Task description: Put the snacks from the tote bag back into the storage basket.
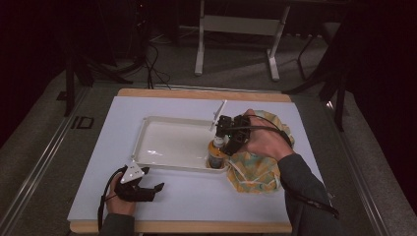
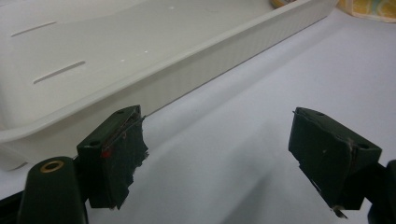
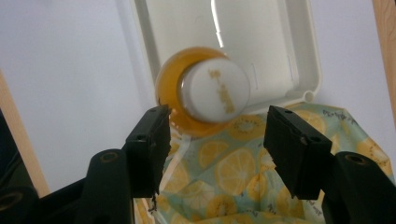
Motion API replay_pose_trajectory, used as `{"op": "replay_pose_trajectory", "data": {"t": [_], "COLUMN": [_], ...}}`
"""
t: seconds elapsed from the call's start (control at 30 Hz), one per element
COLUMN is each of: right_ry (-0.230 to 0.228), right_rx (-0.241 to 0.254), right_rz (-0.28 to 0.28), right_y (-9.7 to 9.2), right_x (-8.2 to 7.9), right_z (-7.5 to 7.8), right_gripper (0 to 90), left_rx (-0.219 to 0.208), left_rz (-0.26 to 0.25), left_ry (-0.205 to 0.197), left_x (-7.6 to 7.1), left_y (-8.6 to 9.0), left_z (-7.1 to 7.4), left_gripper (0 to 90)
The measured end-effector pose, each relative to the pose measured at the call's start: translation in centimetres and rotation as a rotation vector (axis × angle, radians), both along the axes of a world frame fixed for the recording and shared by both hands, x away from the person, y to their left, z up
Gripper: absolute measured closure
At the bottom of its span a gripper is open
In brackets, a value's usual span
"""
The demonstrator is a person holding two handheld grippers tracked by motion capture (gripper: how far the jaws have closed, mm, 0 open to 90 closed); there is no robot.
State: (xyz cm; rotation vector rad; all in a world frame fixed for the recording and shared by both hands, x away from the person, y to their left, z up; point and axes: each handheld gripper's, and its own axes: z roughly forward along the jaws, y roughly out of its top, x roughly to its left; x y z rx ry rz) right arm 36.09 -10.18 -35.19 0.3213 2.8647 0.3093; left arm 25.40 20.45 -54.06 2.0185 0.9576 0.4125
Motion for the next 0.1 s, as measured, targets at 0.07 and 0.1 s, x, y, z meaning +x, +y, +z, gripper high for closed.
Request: {"op": "replay_pose_trajectory", "data": {"t": [0.07,0.1], "right_ry": [0.002,-0.002], "right_rx": [0.001,0.004], "right_rz": [-0.003,-0.001], "right_y": [-0.12,-0.42], "right_x": [-0.06,-0.08], "right_z": [0.00,0.02], "right_gripper": [40.5,40.6], "left_rx": [-0.001,-0.002], "left_rz": [0.000,0.001], "left_ry": [0.000,0.001], "left_x": [0.00,0.01], "left_y": [0.00,-0.01], "left_z": [0.00,-0.01], "left_gripper": [18.6,18.6]}}
